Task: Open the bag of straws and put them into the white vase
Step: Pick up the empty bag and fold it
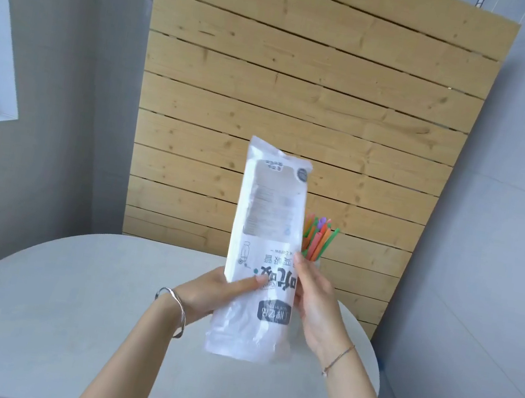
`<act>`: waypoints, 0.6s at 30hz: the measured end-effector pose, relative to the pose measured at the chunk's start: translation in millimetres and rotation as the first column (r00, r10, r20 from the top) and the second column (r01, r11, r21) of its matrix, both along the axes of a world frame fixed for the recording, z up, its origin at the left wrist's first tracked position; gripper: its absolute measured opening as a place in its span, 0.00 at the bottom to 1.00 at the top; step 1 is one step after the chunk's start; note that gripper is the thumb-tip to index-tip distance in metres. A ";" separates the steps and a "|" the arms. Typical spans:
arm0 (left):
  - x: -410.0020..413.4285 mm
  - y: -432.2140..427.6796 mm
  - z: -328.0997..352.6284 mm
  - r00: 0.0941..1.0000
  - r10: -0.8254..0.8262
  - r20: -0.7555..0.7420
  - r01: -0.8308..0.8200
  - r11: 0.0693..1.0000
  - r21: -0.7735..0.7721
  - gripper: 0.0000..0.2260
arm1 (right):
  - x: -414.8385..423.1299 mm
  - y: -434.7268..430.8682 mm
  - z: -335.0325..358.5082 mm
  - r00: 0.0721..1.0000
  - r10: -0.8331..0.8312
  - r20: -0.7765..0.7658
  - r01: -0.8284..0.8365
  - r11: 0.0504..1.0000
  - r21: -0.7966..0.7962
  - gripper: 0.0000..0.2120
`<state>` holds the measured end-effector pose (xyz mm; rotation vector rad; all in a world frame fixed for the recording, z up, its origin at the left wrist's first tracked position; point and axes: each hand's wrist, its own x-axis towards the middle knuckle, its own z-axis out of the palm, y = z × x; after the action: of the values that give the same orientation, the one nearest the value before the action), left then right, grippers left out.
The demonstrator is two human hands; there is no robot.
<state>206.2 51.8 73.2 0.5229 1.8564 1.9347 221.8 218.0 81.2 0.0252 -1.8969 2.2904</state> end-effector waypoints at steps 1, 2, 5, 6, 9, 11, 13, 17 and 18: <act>1.6 2.0 0.5 0.999 0.008 -0.034 -0.010 0.999 -0.034 0.15 | 1.3 4.2 1.9 1.000 -0.008 0.005 0.008 0.999 -0.039 0.09; 0.8 4.1 1.2 0.995 0.066 -0.068 -0.069 0.997 -0.037 0.14 | 1.9 9.6 3.3 1.000 -0.012 0.004 0.012 0.999 -0.051 0.09; -5.5 10.5 1.7 0.947 0.310 -0.084 -0.301 0.948 0.105 0.13 | 7.9 28.3 7.0 1.000 -0.010 0.007 0.010 1.000 -0.025 0.13; -8.5 11.8 1.4 0.925 0.367 -0.101 -0.353 0.926 0.135 0.13 | 9.8 33.9 7.9 1.000 -0.013 0.014 0.013 1.000 -0.004 0.14; -7.6 17.7 0.7 0.887 0.425 -0.183 -0.407 0.905 0.126 0.10 | 19.6 51.1 10.3 0.999 -0.055 0.001 0.054 0.991 0.123 0.18; -4.7 23.5 2.5 0.904 0.388 -0.179 -0.372 0.921 0.117 0.10 | 24.0 65.0 11.0 0.995 -0.097 0.003 0.093 0.967 0.236 0.14; -0.3 31.5 7.2 0.928 0.336 -0.160 -0.319 0.940 0.123 0.10 | 29.7 80.7 13.1 0.993 -0.116 0.037 0.101 0.953 0.284 0.09; 8.3 64.1 8.9 0.978 0.199 -0.053 -0.188 0.968 0.167 0.07 | 51.4 118.6 13.5 0.987 -0.117 0.111 0.085 0.964 0.254 0.09; 10.4 76.8 6.3 0.986 0.160 -0.038 -0.153 0.977 0.150 0.08 | 59.0 131.6 10.5 0.981 -0.139 0.133 0.104 0.965 0.240 0.09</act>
<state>216.6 128.6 79.5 0.4864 1.8442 2.1930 280.8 349.6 91.6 -0.2337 -2.1650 2.0315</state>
